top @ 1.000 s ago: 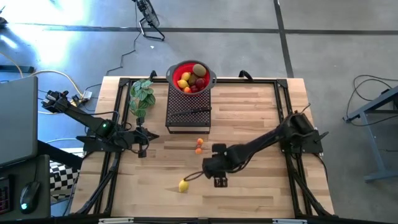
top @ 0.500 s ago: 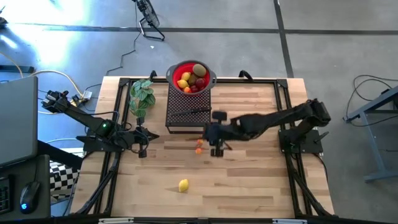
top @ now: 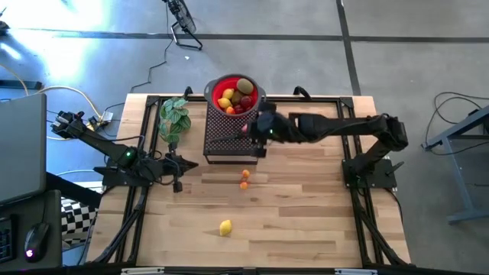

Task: Pick & Place Fruit
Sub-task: Put the pear into the red strainer bowl

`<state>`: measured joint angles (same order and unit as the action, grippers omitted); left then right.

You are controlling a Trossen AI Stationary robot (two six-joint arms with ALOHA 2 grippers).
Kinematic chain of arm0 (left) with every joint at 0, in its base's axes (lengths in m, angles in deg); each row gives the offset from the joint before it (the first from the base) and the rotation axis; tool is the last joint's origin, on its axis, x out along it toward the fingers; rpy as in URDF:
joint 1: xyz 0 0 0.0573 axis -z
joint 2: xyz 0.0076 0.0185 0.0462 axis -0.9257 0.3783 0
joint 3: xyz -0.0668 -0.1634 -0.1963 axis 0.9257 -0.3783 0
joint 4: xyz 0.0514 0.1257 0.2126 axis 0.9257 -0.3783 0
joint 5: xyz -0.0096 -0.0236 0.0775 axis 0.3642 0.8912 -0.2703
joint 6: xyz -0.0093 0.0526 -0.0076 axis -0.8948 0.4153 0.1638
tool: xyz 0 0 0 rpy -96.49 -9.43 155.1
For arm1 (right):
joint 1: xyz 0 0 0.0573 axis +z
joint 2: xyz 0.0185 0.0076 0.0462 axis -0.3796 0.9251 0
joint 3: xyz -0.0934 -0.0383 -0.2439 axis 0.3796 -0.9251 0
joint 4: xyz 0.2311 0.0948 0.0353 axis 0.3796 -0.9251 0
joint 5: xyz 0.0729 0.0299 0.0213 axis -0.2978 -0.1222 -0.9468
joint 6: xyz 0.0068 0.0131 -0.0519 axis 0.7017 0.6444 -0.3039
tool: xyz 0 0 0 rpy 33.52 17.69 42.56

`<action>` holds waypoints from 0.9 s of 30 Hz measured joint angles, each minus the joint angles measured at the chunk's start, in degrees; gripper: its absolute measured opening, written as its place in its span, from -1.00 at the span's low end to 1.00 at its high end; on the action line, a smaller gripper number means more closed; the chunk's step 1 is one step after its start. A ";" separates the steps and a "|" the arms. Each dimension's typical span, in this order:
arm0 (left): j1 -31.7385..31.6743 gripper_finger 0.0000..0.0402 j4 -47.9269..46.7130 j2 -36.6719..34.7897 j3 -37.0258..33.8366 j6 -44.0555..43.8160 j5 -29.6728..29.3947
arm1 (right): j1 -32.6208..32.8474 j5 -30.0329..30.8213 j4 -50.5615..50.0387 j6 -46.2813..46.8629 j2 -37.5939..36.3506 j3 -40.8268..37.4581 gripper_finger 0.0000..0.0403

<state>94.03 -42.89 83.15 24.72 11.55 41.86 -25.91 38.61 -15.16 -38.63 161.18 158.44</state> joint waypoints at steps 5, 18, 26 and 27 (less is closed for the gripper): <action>0.00 -0.98 0.73 0.01 0.00 0.01 -0.20 | -4.78 -1.06 4.42 -3.66 0.00 0.00 -0.32; 0.00 -0.98 2.11 0.02 0.00 0.03 -8.45 | -17.31 -19.24 14.80 -5.77 0.39 0.00 -0.32; 0.00 -0.98 1.86 0.02 0.00 0.03 -12.42 | -21.79 -24.12 22.81 -5.77 5.09 0.00 -0.32; 0.00 -0.98 1.83 0.02 0.00 0.03 -12.90 | -22.26 -23.92 22.94 -5.95 5.83 0.00 -0.32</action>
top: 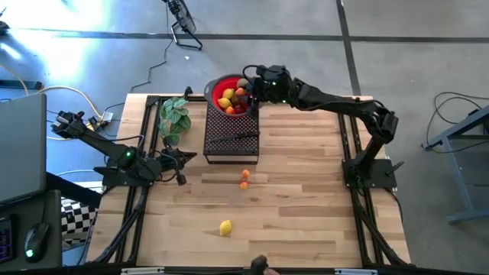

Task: Pick & Place Fruit
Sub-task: Put the pear into the red strainer bowl, then put the lemon into the red strainer bowl

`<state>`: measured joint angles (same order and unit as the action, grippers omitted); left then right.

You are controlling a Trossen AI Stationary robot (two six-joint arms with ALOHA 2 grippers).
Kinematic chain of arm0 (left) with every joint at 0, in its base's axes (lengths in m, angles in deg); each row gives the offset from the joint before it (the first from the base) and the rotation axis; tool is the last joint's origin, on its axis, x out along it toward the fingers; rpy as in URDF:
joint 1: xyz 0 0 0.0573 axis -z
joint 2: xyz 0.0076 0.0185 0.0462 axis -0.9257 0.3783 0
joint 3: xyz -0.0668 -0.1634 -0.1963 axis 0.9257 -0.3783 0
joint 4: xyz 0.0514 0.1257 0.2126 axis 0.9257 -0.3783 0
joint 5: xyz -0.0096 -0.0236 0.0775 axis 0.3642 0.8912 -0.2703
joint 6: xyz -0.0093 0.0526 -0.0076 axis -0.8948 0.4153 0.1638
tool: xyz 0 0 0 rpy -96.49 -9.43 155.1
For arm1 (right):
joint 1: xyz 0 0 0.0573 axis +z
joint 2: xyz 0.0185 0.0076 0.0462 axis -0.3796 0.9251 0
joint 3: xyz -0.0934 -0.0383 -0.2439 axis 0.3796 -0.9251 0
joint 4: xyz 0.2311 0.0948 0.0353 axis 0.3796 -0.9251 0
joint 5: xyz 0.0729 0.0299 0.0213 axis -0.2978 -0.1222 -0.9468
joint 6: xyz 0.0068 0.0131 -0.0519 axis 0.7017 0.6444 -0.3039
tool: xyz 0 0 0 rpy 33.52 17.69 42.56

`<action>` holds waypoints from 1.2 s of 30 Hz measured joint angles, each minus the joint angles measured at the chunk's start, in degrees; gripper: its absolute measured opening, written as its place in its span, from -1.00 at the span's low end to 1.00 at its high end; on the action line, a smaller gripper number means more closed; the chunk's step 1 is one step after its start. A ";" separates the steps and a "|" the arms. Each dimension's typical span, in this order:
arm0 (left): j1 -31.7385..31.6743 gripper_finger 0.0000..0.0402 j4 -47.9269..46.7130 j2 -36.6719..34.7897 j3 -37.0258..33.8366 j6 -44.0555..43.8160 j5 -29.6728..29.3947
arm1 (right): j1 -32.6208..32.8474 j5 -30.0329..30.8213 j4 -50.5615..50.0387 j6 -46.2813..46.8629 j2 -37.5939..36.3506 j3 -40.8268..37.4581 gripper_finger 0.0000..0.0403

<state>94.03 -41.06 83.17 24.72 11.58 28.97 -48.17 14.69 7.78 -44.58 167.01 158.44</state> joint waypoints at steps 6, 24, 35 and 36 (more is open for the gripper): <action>-0.01 -0.98 0.04 -0.01 0.00 0.00 -1.57 | -1.62 3.71 1.65 -2.53 3.28 -0.11 -0.32; 0.00 -0.98 0.04 0.00 0.00 0.00 -2.71 | -0.18 4.89 3.42 -3.66 3.27 -0.02 0.29; 0.00 -0.98 0.02 0.00 0.00 0.00 -2.69 | 4.87 30.27 -0.81 -4.51 2.07 -0.02 0.21; 0.00 -0.98 0.02 0.00 0.00 0.00 -2.69 | 5.71 32.69 -1.25 -5.53 1.95 -0.02 0.17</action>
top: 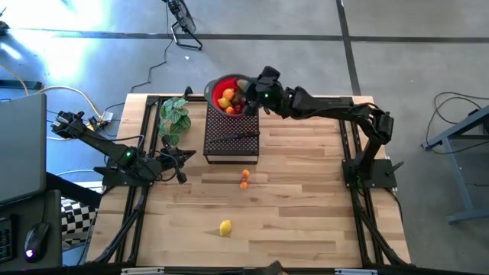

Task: Pick & Place Fruit
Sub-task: Put the lemon into the red strainer bowl

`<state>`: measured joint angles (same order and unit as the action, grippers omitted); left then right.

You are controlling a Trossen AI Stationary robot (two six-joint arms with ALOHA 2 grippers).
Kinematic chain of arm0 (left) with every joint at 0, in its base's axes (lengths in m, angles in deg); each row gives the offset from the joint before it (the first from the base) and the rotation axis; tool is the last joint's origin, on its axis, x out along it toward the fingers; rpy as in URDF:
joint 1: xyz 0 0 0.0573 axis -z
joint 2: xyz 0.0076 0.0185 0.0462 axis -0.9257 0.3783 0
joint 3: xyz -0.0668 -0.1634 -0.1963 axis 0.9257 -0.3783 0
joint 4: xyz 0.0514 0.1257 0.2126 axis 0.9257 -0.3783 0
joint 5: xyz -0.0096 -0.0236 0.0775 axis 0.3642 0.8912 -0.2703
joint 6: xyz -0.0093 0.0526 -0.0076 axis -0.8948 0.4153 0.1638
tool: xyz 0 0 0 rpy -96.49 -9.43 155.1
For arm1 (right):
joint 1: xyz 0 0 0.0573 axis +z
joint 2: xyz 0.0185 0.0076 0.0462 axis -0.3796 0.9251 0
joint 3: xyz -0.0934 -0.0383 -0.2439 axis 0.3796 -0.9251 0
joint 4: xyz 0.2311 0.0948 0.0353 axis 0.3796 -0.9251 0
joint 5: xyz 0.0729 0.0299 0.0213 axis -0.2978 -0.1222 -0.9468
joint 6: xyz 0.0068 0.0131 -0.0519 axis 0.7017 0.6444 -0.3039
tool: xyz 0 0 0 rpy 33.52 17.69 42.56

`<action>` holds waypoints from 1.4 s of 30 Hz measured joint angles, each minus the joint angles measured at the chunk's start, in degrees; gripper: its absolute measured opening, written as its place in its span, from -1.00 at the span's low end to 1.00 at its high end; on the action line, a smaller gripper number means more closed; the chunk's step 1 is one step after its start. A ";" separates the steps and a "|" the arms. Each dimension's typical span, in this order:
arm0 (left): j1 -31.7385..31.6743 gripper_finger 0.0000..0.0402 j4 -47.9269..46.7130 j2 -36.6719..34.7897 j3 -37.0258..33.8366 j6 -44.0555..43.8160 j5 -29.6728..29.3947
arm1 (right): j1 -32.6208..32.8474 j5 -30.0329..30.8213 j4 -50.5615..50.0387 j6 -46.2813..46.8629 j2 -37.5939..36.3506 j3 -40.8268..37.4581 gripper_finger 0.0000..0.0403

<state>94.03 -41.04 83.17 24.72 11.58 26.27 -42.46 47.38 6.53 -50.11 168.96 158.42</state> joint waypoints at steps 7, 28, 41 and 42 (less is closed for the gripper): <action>0.00 -0.98 -0.01 0.00 0.00 0.00 0.00 | 5.11 9.96 -5.22 -3.77 -1.03 0.02 -0.14; -0.02 -0.98 -0.13 -0.02 0.00 -0.02 4.75 | 12.21 -16.07 -17.47 22.03 -1.38 0.02 -0.91; 0.00 -0.98 -0.15 -0.02 0.00 -0.02 10.43 | 24.98 -13.24 -19.40 25.93 -1.36 0.02 -0.98; 0.00 -0.98 -0.17 0.00 0.00 -0.02 10.43 | 25.55 -13.27 -19.78 27.03 -1.36 0.02 -0.98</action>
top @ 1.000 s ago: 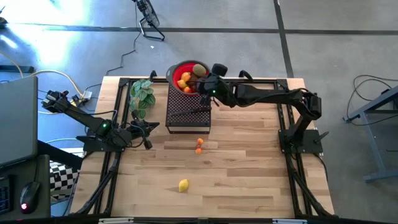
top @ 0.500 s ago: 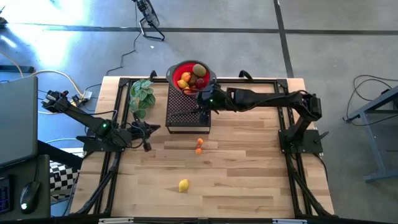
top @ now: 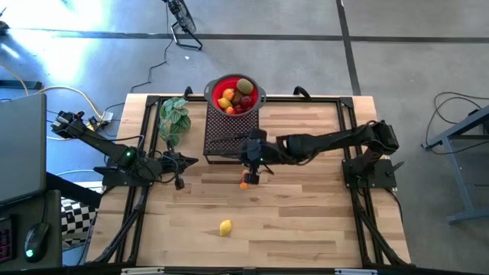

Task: Pick & Place Fruit
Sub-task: Put the lemon into the red strainer bowl

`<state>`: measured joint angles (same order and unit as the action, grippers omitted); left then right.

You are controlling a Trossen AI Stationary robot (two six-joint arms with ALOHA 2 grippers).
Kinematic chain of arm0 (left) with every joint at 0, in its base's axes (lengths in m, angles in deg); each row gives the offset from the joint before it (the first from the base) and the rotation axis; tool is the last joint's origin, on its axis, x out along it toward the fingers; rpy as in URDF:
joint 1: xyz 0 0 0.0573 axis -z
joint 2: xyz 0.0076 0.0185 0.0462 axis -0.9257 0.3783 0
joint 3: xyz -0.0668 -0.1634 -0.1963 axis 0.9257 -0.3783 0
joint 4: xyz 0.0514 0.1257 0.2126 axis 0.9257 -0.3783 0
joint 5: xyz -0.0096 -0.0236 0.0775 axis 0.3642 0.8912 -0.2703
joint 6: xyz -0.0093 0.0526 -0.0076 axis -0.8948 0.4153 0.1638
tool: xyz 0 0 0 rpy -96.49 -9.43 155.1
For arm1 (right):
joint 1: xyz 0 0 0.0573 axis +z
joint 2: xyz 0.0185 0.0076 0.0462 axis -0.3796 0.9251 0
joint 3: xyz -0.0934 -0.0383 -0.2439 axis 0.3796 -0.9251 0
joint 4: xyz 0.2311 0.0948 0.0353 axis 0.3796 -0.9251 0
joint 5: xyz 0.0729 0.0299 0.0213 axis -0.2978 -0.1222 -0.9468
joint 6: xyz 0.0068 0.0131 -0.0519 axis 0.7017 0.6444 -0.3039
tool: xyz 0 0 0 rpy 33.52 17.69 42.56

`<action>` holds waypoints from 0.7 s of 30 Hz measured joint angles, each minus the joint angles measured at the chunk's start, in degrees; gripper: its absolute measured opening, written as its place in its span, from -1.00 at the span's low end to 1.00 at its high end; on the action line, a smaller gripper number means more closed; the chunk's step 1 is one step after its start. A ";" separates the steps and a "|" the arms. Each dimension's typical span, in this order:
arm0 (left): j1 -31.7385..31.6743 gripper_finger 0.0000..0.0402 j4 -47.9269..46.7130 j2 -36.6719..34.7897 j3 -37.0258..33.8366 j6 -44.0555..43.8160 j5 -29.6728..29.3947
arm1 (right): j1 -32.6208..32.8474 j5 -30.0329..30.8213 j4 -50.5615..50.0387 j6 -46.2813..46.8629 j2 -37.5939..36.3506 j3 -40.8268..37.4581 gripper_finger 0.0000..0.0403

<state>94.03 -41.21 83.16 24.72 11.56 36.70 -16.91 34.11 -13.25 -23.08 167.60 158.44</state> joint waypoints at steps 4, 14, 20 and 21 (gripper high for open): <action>0.00 -0.98 -0.03 -0.01 0.00 0.00 0.03 | 2.10 0.00 -0.51 3.25 0.02 -0.01 -0.98; -0.02 -0.98 -0.31 0.00 0.00 0.00 4.12 | 8.00 -0.01 7.13 12.83 0.07 -10.08 -0.98; -0.02 -0.98 -0.27 -0.02 0.00 -0.18 8.49 | 11.99 0.00 9.64 20.19 0.14 -14.22 -0.98; 0.00 -0.98 -0.29 -0.01 0.00 -0.47 8.59 | 12.60 -0.01 9.57 21.47 0.13 -14.48 -0.98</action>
<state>94.03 -41.50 83.16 24.72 11.08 45.29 -4.30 34.10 -3.68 -1.61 167.74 143.96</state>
